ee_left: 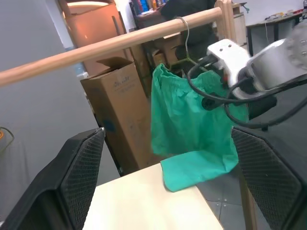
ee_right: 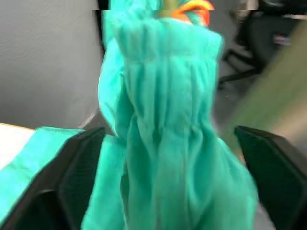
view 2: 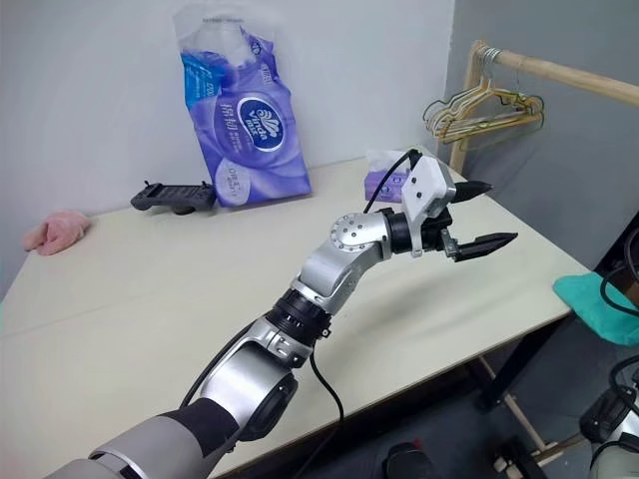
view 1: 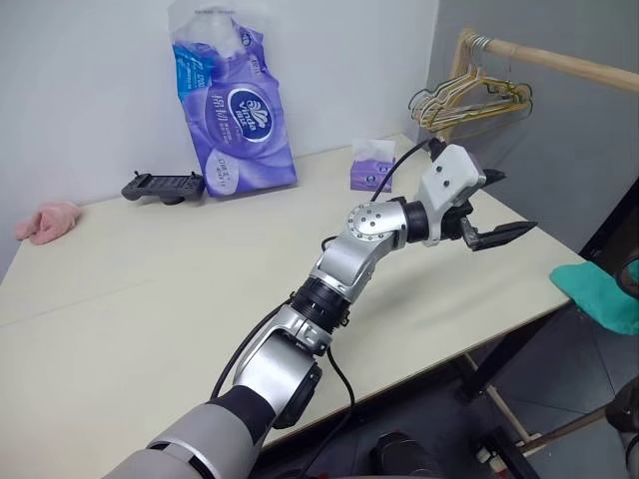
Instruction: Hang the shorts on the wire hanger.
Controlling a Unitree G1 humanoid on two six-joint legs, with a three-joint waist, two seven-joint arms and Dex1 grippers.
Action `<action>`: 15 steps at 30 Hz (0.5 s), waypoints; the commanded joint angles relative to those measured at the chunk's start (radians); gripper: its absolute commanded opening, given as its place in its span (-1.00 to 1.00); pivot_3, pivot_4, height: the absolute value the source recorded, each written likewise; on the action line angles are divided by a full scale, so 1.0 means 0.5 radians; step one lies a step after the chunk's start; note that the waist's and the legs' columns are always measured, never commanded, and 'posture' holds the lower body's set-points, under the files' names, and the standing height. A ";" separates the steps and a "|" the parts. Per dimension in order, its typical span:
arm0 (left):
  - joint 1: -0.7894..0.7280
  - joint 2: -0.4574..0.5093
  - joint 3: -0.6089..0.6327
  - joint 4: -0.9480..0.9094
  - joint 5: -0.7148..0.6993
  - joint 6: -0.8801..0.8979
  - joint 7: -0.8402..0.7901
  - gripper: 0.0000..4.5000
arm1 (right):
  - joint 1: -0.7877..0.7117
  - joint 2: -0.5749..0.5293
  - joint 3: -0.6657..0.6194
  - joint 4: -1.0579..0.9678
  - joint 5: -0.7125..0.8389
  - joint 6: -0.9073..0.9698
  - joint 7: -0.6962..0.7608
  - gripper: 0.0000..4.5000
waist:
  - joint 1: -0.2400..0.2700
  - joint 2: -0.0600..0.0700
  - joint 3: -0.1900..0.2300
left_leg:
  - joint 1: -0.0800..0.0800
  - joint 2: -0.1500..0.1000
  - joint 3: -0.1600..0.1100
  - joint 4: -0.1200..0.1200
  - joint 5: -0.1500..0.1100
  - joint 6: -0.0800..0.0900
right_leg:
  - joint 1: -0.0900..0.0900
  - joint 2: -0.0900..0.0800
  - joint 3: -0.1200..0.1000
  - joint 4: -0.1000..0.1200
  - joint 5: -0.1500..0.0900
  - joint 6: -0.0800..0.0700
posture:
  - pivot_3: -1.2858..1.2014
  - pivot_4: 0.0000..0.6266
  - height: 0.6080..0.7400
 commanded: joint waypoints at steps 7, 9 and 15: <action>0.005 -0.022 0.038 -0.138 -0.082 0.069 -0.150 1.00 | -0.001 0.324 0.218 -1.147 -0.223 0.476 -0.026 0.99 | -0.015 -0.003 0.004 | 0.001 0.000 -0.001 -0.001 -0.001 0.000 | 0.000 0.000 0.000 -0.001 0.000 0.002 | -0.20 -0.83 1.00; 0.011 0.013 0.051 -0.140 -0.085 0.076 -0.178 1.00 | 0.005 0.451 0.325 -1.310 -0.275 0.476 -0.031 0.99 | -0.023 -0.002 0.005 | 0.000 -0.001 -0.002 0.000 -0.001 0.000 | 0.000 0.000 0.000 -0.001 0.000 0.002 | -0.20 -0.81 1.00; 0.133 0.216 0.149 -0.280 -0.085 0.208 -0.134 1.00 | -0.011 1.052 0.816 -1.592 -0.190 0.476 0.084 0.99 | -0.085 0.001 0.015 | 0.000 0.002 -0.007 -0.001 -0.002 -0.002 | -0.001 0.001 -0.003 0.000 -0.001 0.002 | -0.19 -0.80 1.00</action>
